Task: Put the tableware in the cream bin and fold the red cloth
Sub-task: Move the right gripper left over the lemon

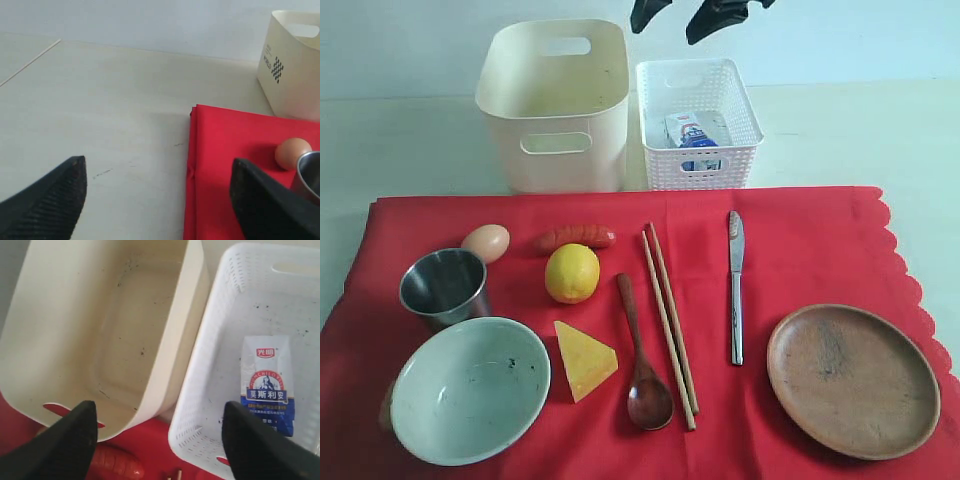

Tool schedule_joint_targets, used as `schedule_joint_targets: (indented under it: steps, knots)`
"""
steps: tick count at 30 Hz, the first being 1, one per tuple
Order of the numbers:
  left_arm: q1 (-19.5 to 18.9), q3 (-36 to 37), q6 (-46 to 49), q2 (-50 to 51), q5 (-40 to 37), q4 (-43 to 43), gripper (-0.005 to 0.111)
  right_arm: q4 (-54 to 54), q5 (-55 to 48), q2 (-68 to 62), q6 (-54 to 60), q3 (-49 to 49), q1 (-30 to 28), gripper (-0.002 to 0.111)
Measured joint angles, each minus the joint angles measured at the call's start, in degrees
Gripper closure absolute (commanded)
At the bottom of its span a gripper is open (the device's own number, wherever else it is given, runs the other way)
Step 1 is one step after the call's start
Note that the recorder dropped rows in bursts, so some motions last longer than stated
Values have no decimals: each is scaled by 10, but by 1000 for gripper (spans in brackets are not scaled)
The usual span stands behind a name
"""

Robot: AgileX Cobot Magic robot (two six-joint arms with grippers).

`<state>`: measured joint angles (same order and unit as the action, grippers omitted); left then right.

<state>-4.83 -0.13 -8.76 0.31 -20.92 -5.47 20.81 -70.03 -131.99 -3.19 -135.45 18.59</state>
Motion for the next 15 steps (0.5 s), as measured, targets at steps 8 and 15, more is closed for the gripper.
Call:
schedule_joint_targets:
  steps: [8,15]
  knots:
    - [0,0,0,0,0,0,31,36,0,43,0,0,3,46]
    - [0,0,0,0,0,0,31,37,0,72,7,0,48,47]
